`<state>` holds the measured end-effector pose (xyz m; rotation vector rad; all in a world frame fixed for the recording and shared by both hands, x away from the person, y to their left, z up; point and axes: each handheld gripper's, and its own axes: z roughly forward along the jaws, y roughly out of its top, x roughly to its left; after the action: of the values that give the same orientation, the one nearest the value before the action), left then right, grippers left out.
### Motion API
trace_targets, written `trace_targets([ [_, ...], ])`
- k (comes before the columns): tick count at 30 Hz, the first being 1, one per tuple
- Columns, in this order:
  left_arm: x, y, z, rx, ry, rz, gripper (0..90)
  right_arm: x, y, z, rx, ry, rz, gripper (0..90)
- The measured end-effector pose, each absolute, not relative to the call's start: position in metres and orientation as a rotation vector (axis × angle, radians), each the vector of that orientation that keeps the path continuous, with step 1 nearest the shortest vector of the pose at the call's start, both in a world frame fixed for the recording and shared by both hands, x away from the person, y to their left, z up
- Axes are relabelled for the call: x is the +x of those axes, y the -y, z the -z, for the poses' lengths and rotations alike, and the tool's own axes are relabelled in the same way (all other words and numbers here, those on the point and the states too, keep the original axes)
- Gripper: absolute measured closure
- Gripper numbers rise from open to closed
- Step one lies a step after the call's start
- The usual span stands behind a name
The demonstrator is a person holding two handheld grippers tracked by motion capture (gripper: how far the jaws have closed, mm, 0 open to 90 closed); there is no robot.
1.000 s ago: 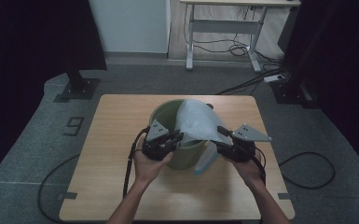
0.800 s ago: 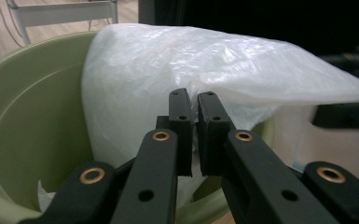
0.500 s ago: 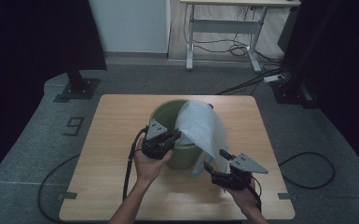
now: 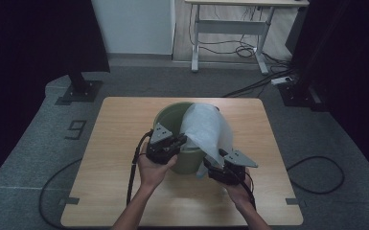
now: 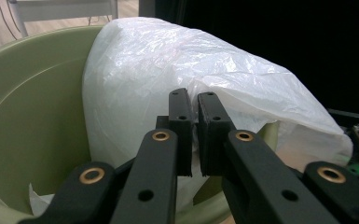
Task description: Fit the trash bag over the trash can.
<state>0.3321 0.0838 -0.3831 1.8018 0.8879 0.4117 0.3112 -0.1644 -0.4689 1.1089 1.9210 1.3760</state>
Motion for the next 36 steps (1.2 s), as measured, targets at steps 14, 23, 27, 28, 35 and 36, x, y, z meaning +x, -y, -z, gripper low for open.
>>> trace_targets([
  [14, 0.33, -0.102, 0.379, 1.79, -0.867, -0.402, 82.9, 0.312, 0.198, 0.436, 1.053, -1.849, -1.306, 83.7],
  [23, 0.331, -0.104, 0.378, 1.789, -0.864, -0.393, 81.8, 0.314, 0.215, 0.397, 0.995, -1.798, -1.342, 88.2],
  [27, 0.331, -0.106, 0.377, 1.782, -0.865, -0.391, 79.9, 0.316, 0.215, 0.393, 0.984, -1.797, -1.353, 88.3],
  [28, 0.331, -0.107, 0.376, 1.776, -0.865, -0.386, 79.4, 0.316, 0.215, 0.393, 0.982, -1.796, -1.355, 88.3],
  [35, 0.324, -0.106, 0.366, 1.742, -0.852, -0.417, 65.8, 0.319, 0.213, 0.379, 0.955, -1.789, -1.348, 88.3],
  [36, 0.324, -0.106, 0.365, 1.741, -0.844, -0.411, 63.3, 0.319, 0.212, 0.376, 0.948, -1.786, -1.348, 88.3],
])
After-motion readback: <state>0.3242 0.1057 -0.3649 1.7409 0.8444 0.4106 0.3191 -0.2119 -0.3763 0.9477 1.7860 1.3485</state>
